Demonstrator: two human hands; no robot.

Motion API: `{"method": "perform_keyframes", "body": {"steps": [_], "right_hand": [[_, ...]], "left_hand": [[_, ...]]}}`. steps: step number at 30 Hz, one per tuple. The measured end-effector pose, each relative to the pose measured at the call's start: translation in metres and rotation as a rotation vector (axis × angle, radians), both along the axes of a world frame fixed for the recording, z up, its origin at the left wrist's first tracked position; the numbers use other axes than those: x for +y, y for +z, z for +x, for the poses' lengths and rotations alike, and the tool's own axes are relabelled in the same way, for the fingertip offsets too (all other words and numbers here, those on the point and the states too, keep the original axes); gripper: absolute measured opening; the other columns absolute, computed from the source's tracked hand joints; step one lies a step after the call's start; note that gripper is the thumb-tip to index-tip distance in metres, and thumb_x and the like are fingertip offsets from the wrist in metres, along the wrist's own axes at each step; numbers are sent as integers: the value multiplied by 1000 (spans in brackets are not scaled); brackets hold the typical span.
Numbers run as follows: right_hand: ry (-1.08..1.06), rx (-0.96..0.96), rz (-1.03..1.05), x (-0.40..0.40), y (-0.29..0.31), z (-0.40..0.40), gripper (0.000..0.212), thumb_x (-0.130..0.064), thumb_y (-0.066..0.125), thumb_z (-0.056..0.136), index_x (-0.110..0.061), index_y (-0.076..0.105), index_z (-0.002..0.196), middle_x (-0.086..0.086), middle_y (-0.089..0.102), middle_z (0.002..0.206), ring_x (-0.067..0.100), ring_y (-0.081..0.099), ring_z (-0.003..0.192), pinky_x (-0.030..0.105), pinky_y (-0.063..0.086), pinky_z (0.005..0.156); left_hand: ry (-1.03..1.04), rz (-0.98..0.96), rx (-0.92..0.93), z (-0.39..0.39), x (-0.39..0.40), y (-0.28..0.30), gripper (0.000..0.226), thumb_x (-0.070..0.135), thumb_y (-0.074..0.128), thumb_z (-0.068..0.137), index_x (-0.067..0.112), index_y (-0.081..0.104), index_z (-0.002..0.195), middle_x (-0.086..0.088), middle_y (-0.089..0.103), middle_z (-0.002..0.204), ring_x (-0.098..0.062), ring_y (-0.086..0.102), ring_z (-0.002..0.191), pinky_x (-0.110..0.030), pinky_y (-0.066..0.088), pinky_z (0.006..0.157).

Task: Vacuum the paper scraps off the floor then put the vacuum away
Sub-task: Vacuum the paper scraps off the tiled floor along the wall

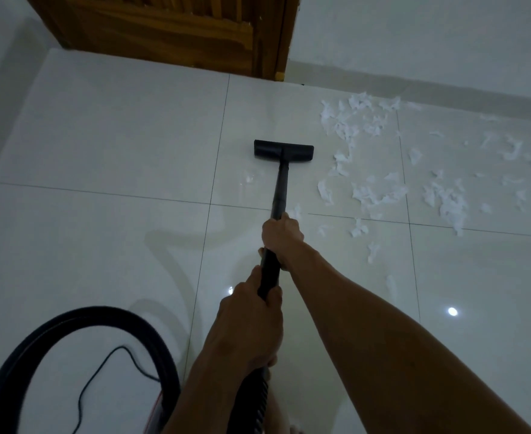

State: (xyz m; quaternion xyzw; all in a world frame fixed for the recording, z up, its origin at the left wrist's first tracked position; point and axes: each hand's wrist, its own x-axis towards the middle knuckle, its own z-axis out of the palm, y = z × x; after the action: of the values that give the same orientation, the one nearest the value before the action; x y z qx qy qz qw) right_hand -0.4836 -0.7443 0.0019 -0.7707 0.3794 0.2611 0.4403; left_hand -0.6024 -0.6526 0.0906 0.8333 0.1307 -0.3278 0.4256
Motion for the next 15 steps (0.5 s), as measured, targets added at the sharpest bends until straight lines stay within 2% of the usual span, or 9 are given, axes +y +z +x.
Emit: {"method": "perform_keyframes", "body": {"steps": [3, 6, 8, 12, 15], "right_hand": [[8, 15, -4, -2, 2, -20, 39, -15, 43, 100, -10, 43, 139, 11, 57, 105, 13, 52, 53, 9, 29, 24], [-40, 35, 59, -1, -3, -43, 41, -14, 44, 97, -12, 43, 138, 12, 61, 109, 18, 62, 57, 22, 51, 43], [-14, 21, 62, 1, -5, -58, 41, -11, 45, 96, -9, 43, 137, 15, 61, 116, 22, 67, 65, 29, 58, 53], [-39, 12, 78, 3, -5, -89, 41, -10, 45, 95, -11, 43, 136, 14, 61, 112, 22, 68, 61, 30, 60, 56], [55, 12, 15, 6, -1, -110, 40, -9, 45, 96, -4, 45, 136, 13, 57, 121, 26, 73, 76, 38, 63, 73]], "left_hand": [[16, -5, -4, -21, -6, 1, 26, 36, 38, 105, 23, 47, 125, -2, 60, 67, -8, 54, 35, -18, 45, 37], [17, -2, -14, -43, -8, 0, 26, 35, 37, 105, 22, 48, 124, -2, 58, 69, -3, 53, 30, -12, 41, 35], [20, -8, -15, -59, -8, -2, 28, 35, 38, 105, 23, 49, 128, -1, 58, 68, -1, 53, 31, -10, 40, 36], [11, 10, -31, -91, -6, -2, 35, 33, 38, 106, 23, 45, 139, 1, 58, 67, 4, 53, 32, -7, 37, 34], [48, -29, -2, -113, -2, 0, 33, 34, 38, 105, 25, 44, 136, -2, 59, 65, -5, 54, 30, -13, 41, 36]]}}
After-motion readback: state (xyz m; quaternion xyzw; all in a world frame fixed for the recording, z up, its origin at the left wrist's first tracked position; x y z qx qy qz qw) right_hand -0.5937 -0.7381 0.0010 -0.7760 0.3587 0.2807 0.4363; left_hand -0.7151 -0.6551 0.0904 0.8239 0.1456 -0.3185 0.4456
